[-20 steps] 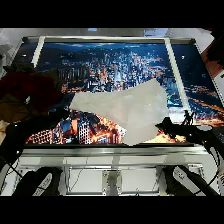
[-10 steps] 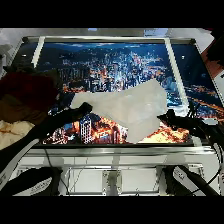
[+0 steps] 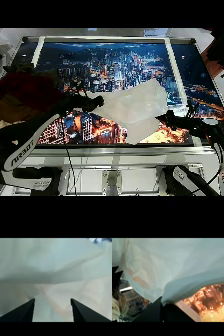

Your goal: Fold the shirts.

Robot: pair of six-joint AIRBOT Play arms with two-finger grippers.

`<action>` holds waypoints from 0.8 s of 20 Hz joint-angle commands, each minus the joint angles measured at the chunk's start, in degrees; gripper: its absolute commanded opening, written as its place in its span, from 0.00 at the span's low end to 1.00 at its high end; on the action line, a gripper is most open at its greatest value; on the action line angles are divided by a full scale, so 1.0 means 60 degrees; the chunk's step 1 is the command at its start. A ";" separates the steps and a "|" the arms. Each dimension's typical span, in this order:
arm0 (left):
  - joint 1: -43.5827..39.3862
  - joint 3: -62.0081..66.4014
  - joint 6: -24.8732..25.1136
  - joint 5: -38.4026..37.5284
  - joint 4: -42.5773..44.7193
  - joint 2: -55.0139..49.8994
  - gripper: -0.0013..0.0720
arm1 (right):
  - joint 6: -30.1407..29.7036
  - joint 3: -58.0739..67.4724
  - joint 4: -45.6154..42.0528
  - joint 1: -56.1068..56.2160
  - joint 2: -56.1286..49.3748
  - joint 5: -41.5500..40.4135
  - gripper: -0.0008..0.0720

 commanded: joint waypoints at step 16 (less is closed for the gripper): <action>0.0109 0.0291 -0.2546 0.0200 0.1887 -0.0186 0.61 | -0.0306 0.0004 0.0011 0.0004 0.0007 0.0095 0.05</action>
